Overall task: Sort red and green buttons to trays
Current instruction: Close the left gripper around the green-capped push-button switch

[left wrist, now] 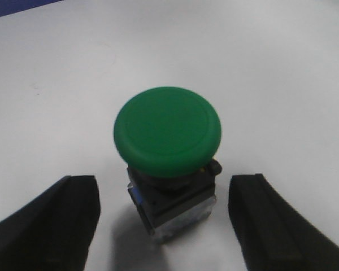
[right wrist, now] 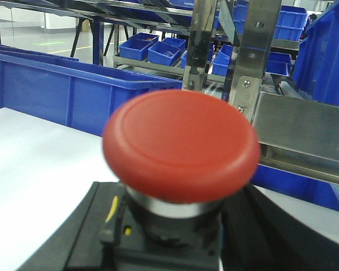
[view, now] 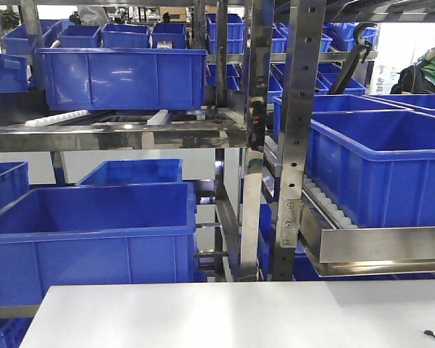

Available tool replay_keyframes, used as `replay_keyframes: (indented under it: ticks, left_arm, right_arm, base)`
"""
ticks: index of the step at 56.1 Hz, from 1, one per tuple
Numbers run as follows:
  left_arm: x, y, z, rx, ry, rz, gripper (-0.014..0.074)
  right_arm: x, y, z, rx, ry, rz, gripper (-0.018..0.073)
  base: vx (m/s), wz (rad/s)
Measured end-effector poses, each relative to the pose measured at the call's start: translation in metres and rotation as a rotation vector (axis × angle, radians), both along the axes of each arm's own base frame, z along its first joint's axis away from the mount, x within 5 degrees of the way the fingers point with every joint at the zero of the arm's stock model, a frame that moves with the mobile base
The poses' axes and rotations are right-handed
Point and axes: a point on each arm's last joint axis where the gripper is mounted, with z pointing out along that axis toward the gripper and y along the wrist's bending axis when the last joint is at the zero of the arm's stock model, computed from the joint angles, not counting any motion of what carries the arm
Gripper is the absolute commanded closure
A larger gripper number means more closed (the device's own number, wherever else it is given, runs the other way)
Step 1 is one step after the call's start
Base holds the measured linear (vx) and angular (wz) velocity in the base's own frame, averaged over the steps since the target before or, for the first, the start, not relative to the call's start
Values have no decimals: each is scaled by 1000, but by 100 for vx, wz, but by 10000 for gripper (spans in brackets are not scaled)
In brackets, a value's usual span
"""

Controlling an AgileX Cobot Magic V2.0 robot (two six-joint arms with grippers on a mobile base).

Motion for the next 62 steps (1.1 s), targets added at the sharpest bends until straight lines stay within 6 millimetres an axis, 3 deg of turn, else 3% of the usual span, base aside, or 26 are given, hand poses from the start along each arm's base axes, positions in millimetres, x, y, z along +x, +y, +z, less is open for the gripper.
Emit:
replay_keyframes:
  ticks: [27, 42, 62]
  left_arm:
    - [26, -7, 5, -29, -44, 1, 20]
    - [25, -7, 3, -57, -3, 24, 70]
    - [23, -1, -5, -22, 83, 87, 71]
  right_arm:
    - [0, 0, 0, 2, 0, -2, 568]
    - [0, 0, 0, 2, 0, -2, 568]
    - [0, 0, 0, 2, 0, -2, 568]
  base:
    - [0, 0]
    - [0, 0]
    - [0, 0]
